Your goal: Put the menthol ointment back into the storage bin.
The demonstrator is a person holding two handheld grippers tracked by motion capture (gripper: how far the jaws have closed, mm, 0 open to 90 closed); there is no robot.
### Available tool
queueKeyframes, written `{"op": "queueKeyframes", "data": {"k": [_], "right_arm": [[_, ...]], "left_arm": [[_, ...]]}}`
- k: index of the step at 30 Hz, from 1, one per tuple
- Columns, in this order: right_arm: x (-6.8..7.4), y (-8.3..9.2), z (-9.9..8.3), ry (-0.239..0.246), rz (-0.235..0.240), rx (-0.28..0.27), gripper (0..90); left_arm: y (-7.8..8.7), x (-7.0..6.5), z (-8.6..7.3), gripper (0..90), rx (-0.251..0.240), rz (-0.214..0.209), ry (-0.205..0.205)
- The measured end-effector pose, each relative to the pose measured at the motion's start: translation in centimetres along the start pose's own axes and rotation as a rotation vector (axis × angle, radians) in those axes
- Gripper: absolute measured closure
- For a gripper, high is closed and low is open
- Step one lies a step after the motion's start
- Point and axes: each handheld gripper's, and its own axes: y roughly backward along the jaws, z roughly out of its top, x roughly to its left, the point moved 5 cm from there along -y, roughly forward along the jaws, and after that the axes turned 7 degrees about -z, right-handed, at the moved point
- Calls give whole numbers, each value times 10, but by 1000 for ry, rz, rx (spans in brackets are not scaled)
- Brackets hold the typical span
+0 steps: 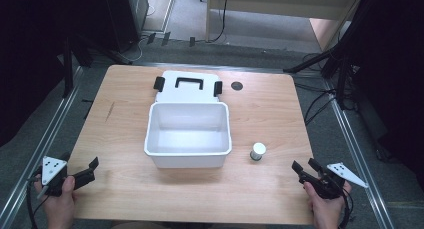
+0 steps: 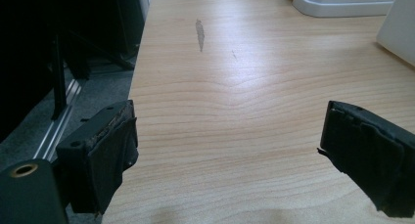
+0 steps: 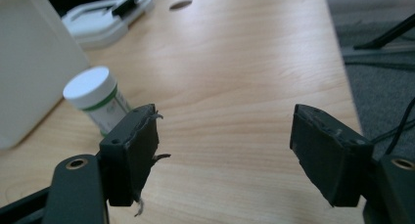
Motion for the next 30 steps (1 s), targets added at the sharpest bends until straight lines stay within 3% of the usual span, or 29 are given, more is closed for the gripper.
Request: {"op": "queueKeyframes", "data": {"k": [1, 2, 3, 4, 5, 6, 8, 10, 11, 12, 13, 14, 15, 16, 17, 20, 25, 30], "right_arm": [[3, -2, 0, 21, 2, 31, 277], [8, -8, 0, 85, -16, 106, 292], [8, -8, 0, 85, -16, 106, 292], [15, -11, 3, 132, -15, 166, 297], [15, -11, 3, 132, -15, 166, 297], [22, -16, 7, 187, -21, 250, 299], [25, -17, 9, 212, -11, 278, 300], [40, -25, 16, 318, -21, 445, 288], [40, -25, 16, 318, -21, 445, 288], [43, -27, 17, 337, -17, 490, 282], [48, -30, 18, 374, -18, 556, 268], [55, -35, 20, 430, -19, 657, 265], [55, -35, 20, 430, -19, 657, 265], [61, -40, 22, 466, -34, 736, 259], [61, -40, 22, 466, -34, 736, 259], [70, -46, 26, 514, -45, 819, 255], [83, -56, 32, 528, -33, 931, 255], [92, -67, 39, 535, -52, 972, 266]], "left_arm": [[0, 0, 0, 78, 2, 4, -1], [-1, 0, 0, 78, 6, 5, -2], [-1, 0, 0, 78, 8, 5, -4], [-1, -1, 0, 77, 13, 3, -9], [-1, -1, 0, 78, 13, 3, -9], [-2, -1, 0, 77, 19, 3, -10], [-2, -1, 0, 77, 20, 2, -12], [-2, -1, 0, 77, 20, -2, -13], [-2, -1, 0, 77, 20, -2, -13], [-2, -1, 0, 77, 16, -2, -11], [-1, -1, 0, 77, 17, -4, -13], [-1, -1, 0, 78, 18, -5, -11], [-1, -1, 0, 78, 15, -5, -9], [-1, 0, 0, 77, 14, -6, -13], [-1, 0, 0, 77, 14, -6, -13], [-1, -1, 0, 77, 14, -8, -12], [-1, -1, 0, 77, 15, -11, -12], [-2, -1, 0, 77, 18, -11, -12]]}}
